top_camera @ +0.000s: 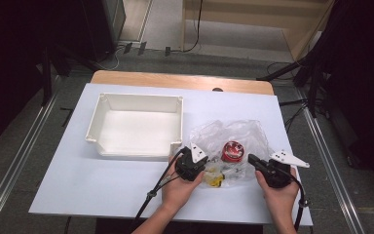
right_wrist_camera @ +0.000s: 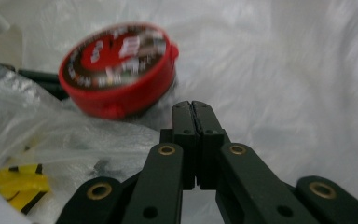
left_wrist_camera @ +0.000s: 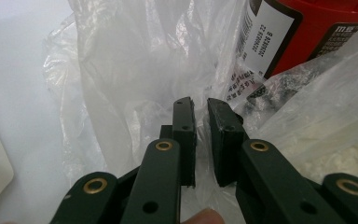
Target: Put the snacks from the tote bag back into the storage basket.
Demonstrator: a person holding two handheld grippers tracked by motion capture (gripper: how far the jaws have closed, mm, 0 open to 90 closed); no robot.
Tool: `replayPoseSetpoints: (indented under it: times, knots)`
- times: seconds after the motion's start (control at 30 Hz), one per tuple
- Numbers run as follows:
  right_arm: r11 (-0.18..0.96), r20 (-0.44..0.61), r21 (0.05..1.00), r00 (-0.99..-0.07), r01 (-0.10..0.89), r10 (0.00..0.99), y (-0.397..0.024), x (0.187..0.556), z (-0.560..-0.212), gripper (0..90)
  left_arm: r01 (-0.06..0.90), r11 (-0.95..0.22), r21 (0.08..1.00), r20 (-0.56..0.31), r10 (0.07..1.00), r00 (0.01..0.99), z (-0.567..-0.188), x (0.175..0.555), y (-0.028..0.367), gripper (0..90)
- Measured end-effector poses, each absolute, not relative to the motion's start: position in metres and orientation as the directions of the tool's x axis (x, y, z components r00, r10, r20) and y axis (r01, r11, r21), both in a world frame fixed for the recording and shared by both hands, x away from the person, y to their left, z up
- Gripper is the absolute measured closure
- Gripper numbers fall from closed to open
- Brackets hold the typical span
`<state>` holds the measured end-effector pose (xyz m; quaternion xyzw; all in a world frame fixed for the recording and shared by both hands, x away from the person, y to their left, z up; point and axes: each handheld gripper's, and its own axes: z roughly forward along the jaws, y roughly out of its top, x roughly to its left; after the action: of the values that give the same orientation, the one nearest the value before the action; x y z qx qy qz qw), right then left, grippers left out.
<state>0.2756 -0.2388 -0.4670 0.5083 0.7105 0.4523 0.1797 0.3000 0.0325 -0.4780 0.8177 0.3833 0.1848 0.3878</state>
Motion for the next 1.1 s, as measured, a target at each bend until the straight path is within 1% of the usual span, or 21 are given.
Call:
replayPoseSetpoints:
  times: [0.07,0.17,0.23,0.3,0.37,0.43,0.47,0.53,0.6,0.77,0.9,1.1]
  knots:
    - [0.075,0.23,0.796,-0.415,0.601,0.88,-0.238,0.275,-0.475,90.0,0.485,-0.406,0.774,0.005,0.771,0.637,-0.478,0.3,0.032,82.5]
    - [0.121,0.211,0.759,-0.417,0.64,0.884,-0.238,0.273,-0.483,90.0,0.485,-0.407,0.774,0.005,0.771,0.637,-0.478,0.3,0.032,82.4]
    - [0.168,0.166,0.733,-0.413,0.66,0.895,-0.238,0.273,-0.487,90.0,0.484,-0.406,0.775,0.005,0.77,0.638,-0.478,0.3,0.032,82.4]
    - [0.158,0.173,0.734,-0.406,0.66,0.897,-0.241,0.272,-0.486,88.3,0.483,-0.408,0.775,0.007,0.77,0.639,-0.478,0.3,0.032,82.3]
    - [0.148,0.186,0.756,-0.426,0.637,0.885,-0.244,0.27,-0.479,79.8,0.483,-0.408,0.775,0.007,0.769,0.639,-0.478,0.3,0.032,82.1]
    - [0.15,0.211,0.791,-0.494,0.593,0.843,-0.244,0.267,-0.466,68.8,0.483,-0.41,0.774,0.007,0.768,0.64,-0.478,0.3,0.032,82.1]
    - [0.168,0.195,0.805,-0.521,0.569,0.831,-0.242,0.266,-0.46,64.1,0.483,-0.412,0.773,0.009,0.767,0.641,-0.478,0.3,0.032,82.1]
    - [0.217,0.134,0.82,-0.545,0.53,0.827,-0.237,0.264,-0.447,56.4,0.483,-0.414,0.771,0.01,0.767,0.642,-0.478,0.3,0.032,82.1]
    - [0.231,0.109,0.838,-0.565,0.495,0.818,-0.231,0.264,-0.438,49.7,0.482,-0.413,0.773,0.009,0.767,0.642,-0.478,0.3,0.032,82.0]
    - [0.246,0.09,0.844,-0.576,0.477,0.812,-0.22,0.276,-0.428,36.9,0.482,-0.412,0.773,0.009,0.767,0.642,-0.478,0.3,0.032,81.9]
    - [0.259,0.101,0.825,-0.582,0.502,0.807,-0.212,0.29,-0.433,28.6,0.483,-0.411,0.773,0.009,0.768,0.641,-0.478,0.3,0.032,81.9]
    - [0.303,0.072,0.802,-0.588,0.514,0.806,-0.198,0.301,-0.44,24.9,0.481,-0.409,0.776,0.006,0.767,0.642,-0.478,0.3,0.032,81.8]
